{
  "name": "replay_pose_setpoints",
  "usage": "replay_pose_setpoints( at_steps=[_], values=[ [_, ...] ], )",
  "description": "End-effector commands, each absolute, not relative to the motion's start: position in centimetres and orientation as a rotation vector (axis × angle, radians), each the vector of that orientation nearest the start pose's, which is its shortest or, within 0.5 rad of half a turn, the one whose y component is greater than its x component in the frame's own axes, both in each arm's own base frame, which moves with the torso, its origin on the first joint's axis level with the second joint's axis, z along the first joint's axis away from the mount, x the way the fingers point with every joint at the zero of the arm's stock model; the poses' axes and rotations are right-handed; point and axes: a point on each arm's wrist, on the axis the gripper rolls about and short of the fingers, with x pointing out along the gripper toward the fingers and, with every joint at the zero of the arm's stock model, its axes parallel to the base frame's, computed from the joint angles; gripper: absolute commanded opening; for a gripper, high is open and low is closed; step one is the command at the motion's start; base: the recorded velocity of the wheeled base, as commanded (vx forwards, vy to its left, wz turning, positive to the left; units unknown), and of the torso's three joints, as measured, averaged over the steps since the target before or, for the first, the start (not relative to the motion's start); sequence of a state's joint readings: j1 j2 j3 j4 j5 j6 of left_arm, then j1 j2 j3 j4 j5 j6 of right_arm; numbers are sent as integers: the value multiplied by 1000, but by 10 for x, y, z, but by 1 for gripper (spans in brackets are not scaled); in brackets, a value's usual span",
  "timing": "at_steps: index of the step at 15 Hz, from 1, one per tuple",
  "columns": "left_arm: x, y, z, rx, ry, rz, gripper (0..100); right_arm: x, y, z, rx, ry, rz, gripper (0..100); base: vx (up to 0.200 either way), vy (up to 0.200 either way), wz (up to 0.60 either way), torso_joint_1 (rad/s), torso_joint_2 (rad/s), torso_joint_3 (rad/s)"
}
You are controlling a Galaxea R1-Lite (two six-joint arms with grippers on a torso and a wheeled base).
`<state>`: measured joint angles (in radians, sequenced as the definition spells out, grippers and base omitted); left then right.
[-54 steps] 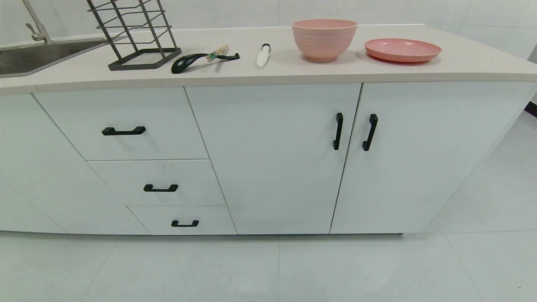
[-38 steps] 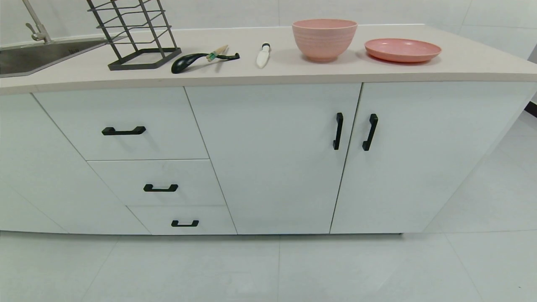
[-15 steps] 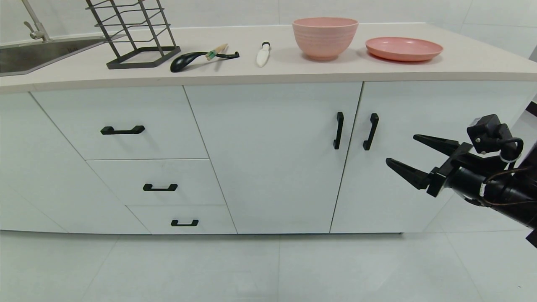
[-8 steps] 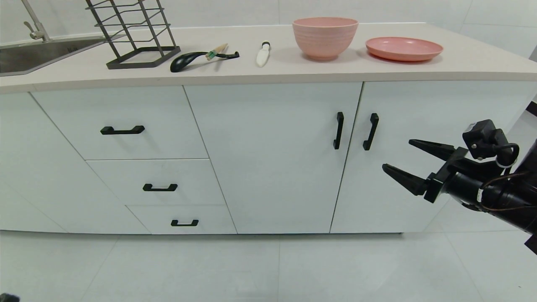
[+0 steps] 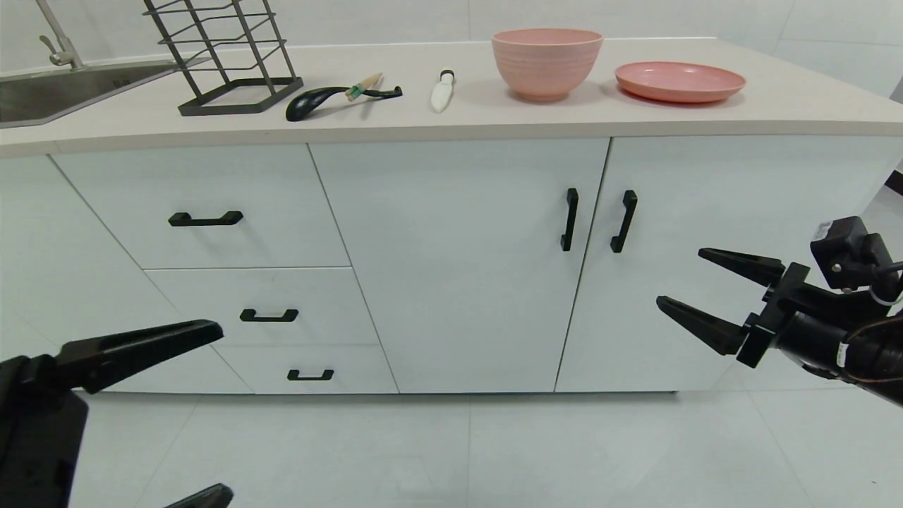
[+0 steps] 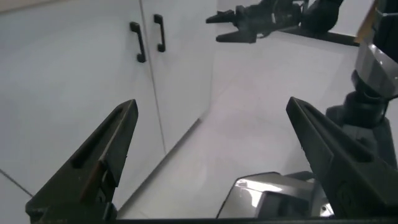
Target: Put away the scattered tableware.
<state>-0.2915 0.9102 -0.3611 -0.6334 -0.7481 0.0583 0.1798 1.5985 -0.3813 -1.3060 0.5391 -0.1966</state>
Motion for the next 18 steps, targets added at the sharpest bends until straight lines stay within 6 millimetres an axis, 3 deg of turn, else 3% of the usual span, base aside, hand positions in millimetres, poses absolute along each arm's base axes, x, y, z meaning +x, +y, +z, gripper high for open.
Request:
replay_pose_setpoints(
  at_steps=[1, 4, 7, 10, 15, 18],
  values=[
    [111, -54, 214, 58, -51, -1087, 100, 223, 52, 176, -211, -182, 704, 100, 0, 0, 0, 0, 0, 0],
    [135, -80, 220, 49, -9, -1197, 100, 247, 56, 172, -212, -171, 710, 100, 0, 0, 0, 0, 0, 0],
    [169, -111, 193, 47, 141, -1267, 100, 286, 64, 162, -251, -188, 784, 100, 0, 0, 0, 0, 0, 0],
    [222, -153, 198, 93, 7, -1311, 100, 304, 67, 151, -243, -169, 803, 100, 0, 0, 0, 0, 0, 0],
    [214, -188, 191, 90, -6, -1475, 100, 311, 64, 146, -241, -155, 791, 100, 0, 0, 0, 0, 0, 0],
    [239, -213, 174, 92, -48, -1551, 100, 339, 68, 140, -244, -173, 789, 100, 0, 0, 0, 0, 0, 0]
  ],
)
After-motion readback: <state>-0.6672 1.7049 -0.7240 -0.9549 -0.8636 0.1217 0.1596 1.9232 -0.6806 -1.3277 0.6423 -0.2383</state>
